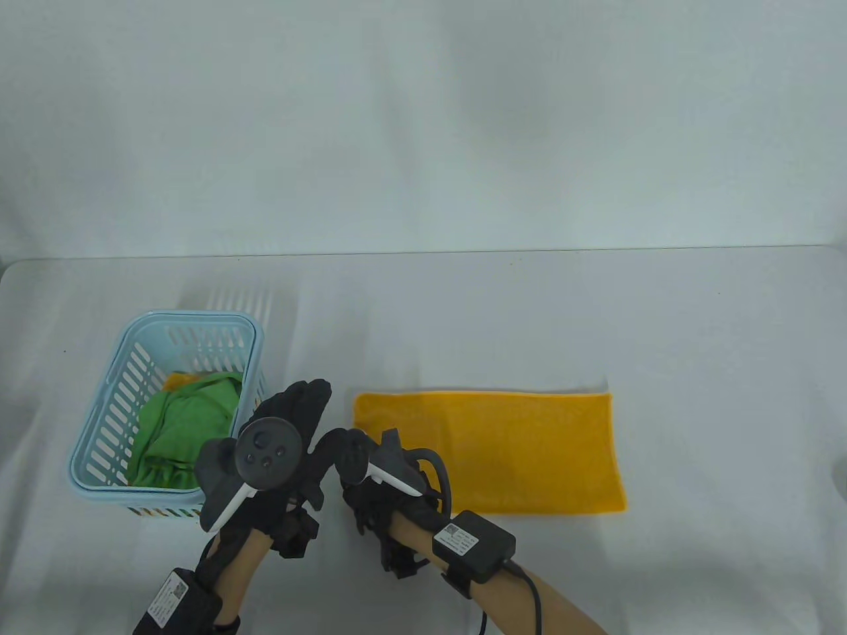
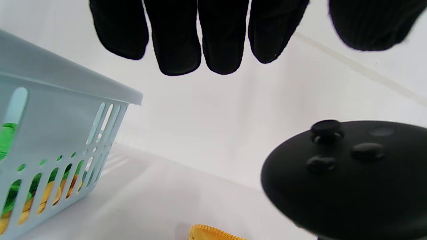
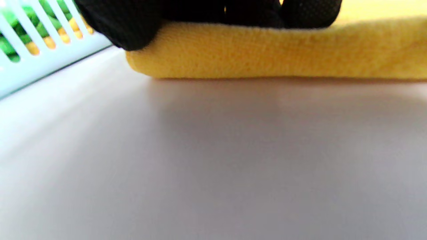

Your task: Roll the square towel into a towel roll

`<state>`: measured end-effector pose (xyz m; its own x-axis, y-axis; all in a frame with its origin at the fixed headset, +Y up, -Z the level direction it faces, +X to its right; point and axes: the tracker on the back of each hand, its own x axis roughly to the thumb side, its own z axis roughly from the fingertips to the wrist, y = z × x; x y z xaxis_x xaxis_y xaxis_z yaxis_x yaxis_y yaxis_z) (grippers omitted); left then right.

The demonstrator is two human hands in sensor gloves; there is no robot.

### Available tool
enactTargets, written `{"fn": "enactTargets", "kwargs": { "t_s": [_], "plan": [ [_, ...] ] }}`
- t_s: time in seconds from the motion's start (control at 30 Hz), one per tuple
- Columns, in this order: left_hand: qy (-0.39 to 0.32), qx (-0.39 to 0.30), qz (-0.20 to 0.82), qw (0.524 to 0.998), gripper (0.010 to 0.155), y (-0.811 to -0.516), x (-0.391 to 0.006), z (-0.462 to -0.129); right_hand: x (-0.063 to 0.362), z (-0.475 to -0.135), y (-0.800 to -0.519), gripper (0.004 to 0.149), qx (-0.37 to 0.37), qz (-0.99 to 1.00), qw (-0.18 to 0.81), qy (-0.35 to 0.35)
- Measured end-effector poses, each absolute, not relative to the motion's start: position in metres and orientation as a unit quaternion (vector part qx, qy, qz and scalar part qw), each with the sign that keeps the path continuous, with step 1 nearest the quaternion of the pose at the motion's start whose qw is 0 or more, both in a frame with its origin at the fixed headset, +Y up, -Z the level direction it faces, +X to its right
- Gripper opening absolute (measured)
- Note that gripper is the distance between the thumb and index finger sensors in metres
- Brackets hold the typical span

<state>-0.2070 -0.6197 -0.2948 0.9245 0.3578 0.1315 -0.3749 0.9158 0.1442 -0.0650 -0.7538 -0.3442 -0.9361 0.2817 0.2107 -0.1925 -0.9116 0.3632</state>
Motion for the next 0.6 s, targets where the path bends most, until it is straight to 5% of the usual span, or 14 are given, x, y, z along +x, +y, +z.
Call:
{"fn": "enactTargets", "kwargs": {
  "t_s": [0.6],
  "plan": [
    [-0.04, 0.072, 0.188, 0.979, 0.075, -0.622, -0.209, -0.297, -0.004, -0.337, -0.704, 0.039, 0.112, 0.925, 0.299, 0.208]
  ]
}}
